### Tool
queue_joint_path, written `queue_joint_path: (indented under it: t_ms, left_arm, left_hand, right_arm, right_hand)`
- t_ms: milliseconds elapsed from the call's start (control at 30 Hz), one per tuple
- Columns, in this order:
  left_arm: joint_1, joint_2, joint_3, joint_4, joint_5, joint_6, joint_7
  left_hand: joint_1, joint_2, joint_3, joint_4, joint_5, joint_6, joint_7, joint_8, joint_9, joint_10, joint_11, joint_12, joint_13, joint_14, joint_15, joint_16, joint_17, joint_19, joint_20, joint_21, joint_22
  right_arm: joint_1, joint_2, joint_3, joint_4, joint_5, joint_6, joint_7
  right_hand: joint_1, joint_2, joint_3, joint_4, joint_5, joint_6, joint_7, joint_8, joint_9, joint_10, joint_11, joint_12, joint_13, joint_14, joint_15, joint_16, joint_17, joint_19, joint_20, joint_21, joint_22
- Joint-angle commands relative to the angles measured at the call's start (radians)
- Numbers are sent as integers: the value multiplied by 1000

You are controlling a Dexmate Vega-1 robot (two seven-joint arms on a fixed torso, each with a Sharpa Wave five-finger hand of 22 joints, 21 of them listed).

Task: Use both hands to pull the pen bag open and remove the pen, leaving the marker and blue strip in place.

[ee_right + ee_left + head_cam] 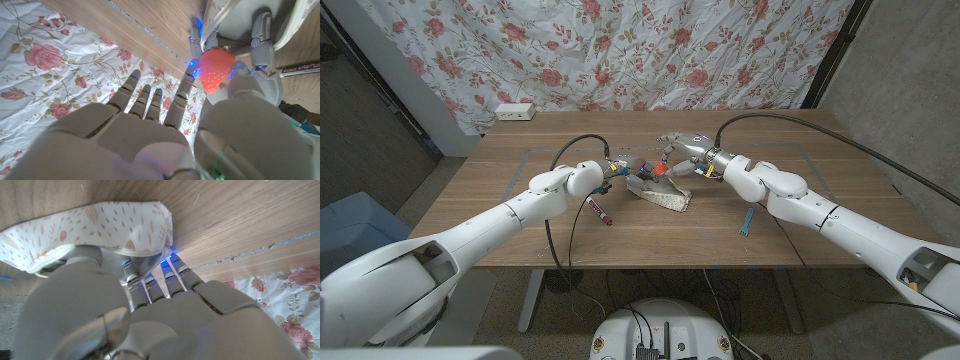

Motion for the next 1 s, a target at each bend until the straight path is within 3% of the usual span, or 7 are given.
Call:
queue_joint_path:
  t_ms: [33,667,1000]
  left_arm:
    - [-10,-3,4,-10,18,4,-5]
    - [-8,2,1,-46,39,31,-21]
    - [-7,2,-1,-66,41,43,-35]
  left_hand:
    - [-2,12,5,-6,1,22,-1,12,4,6,6,10,1,3,-99,5,2,1,-1,7,-1]
    - [-3,17,7,-7,1,41,5,15,4,15,5,13,1,9,-99,6,2,6,-2,8,-1]
    - [9,42,20,-10,3,78,13,22,2,36,6,18,1,19,-96,8,2,13,-2,10,0]
  right_arm:
    - [-3,-12,40,-16,33,4,6]
    - [2,-35,82,4,65,-15,-2]
    - [-3,-45,97,12,82,-41,-11]
  right_hand:
    - [6,3,-3,0,10,8,-1,6,3,9,2,3,2,-3,2,3,2,2,5,-1,3]
    - [7,8,-6,2,13,10,-1,10,6,9,1,1,2,-5,3,3,4,0,8,-2,3]
    - [9,12,-6,3,14,11,-1,12,7,13,0,1,2,-3,4,4,6,0,7,-2,3]
